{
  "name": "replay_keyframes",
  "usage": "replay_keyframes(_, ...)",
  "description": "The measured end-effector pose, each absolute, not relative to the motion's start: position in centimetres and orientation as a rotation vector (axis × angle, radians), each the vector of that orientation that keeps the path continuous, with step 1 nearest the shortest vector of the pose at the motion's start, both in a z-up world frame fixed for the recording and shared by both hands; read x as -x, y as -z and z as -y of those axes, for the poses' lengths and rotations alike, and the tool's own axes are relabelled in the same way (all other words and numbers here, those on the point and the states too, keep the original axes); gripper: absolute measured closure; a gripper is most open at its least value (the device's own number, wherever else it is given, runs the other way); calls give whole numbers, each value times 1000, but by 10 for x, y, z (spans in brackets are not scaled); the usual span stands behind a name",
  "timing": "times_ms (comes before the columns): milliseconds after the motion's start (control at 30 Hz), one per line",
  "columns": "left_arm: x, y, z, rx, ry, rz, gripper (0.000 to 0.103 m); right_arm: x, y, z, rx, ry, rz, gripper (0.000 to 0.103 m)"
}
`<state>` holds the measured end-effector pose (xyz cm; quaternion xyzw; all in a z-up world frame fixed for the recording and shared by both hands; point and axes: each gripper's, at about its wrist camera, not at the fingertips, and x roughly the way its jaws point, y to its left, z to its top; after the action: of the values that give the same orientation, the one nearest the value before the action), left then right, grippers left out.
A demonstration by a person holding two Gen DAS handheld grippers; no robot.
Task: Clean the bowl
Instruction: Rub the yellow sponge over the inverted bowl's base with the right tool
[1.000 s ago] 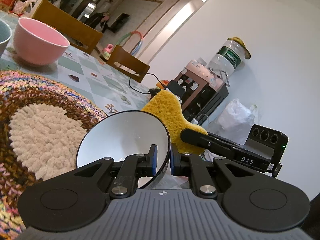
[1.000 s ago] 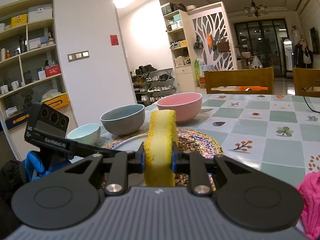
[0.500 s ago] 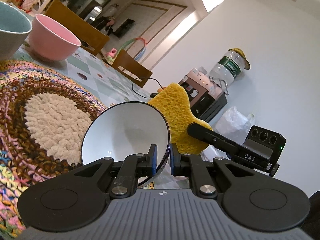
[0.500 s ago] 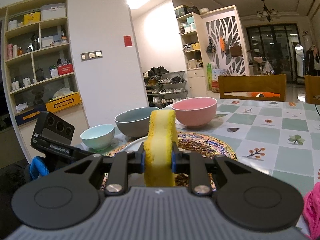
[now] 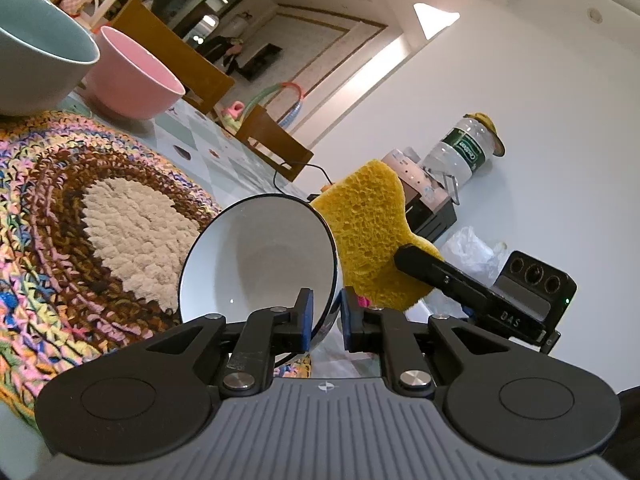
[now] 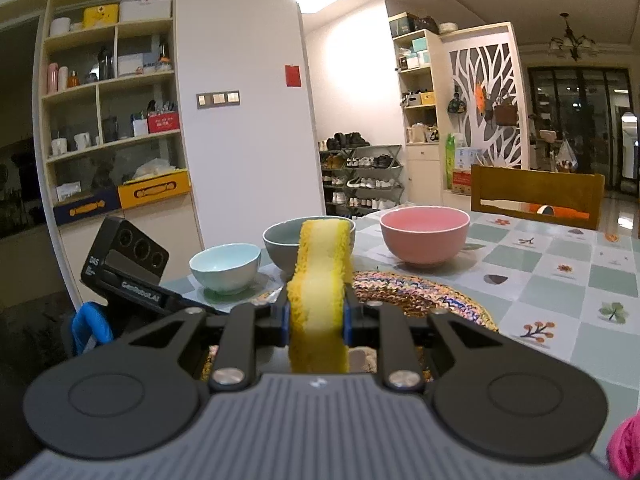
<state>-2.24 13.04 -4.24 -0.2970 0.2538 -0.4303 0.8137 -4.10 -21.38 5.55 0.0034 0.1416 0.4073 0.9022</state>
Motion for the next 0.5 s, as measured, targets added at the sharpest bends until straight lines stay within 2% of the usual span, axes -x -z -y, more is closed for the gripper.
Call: replay_keyframes(500,26,43,-133,631,922,-551,86,2,-44,204,41,-814,-361,80)
